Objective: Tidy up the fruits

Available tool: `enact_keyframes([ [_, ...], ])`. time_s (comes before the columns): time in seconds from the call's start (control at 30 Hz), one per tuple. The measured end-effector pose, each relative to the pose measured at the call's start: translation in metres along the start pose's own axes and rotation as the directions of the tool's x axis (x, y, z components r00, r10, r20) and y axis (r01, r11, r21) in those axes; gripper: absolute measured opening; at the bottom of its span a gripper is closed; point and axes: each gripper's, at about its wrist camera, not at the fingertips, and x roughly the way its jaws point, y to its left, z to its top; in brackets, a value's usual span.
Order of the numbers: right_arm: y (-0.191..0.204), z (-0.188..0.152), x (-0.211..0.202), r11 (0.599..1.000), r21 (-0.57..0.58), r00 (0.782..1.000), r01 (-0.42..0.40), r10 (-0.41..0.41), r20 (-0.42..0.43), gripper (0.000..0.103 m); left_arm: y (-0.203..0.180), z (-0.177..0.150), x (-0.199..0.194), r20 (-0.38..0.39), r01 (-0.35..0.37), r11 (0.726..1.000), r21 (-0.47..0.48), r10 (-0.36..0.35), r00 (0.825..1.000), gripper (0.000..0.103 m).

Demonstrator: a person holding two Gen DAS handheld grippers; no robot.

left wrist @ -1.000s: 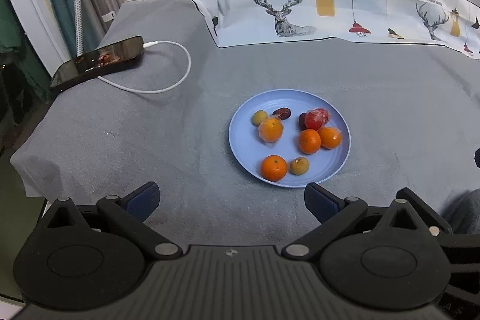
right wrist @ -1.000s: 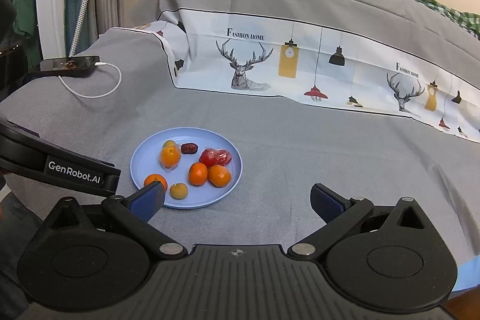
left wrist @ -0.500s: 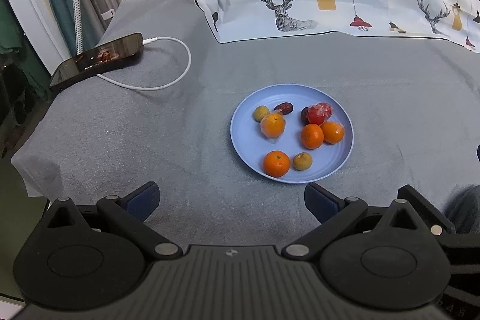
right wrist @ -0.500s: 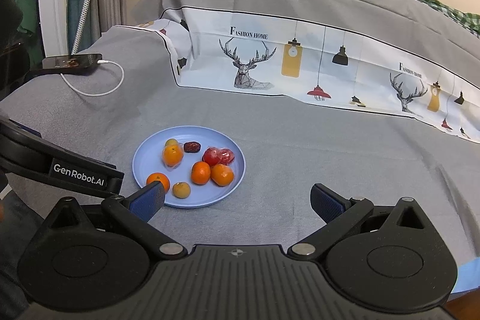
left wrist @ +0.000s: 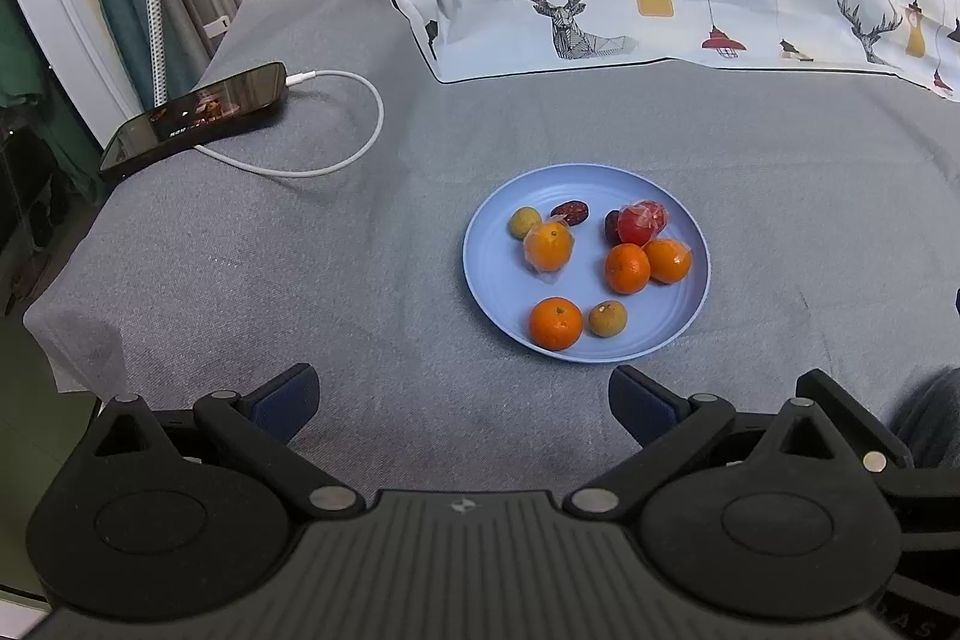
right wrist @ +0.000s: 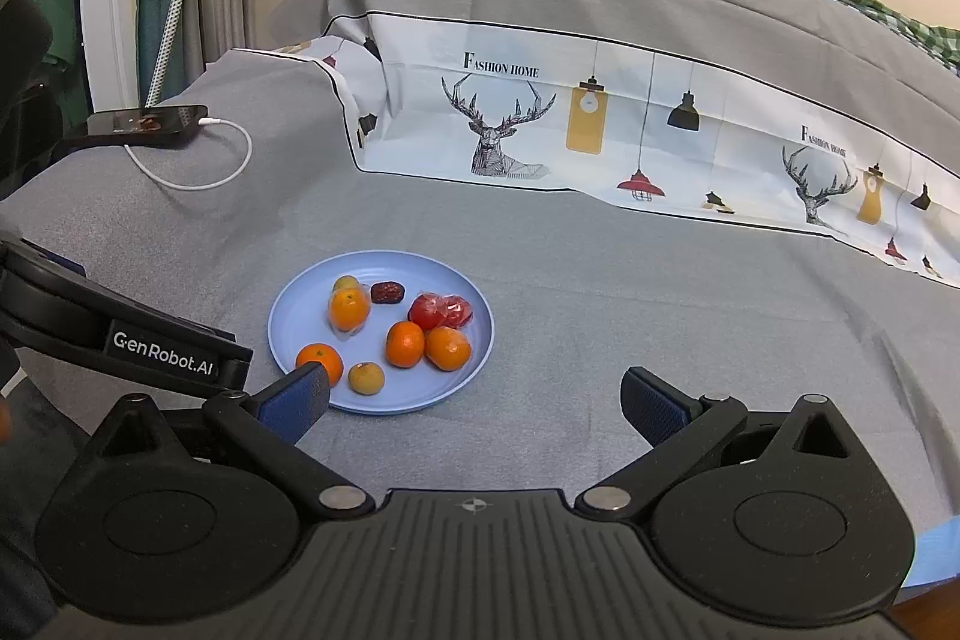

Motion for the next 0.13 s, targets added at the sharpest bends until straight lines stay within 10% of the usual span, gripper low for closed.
enact_keyframes([
  [0.13,0.0003,0.0003,0.0001,1.000,0.000,1.000,0.000,0.000,0.000,0.102,0.0003,0.0001,0.0004,0.000,0.002,1.000,-0.001,-0.002,1.000,0.103],
])
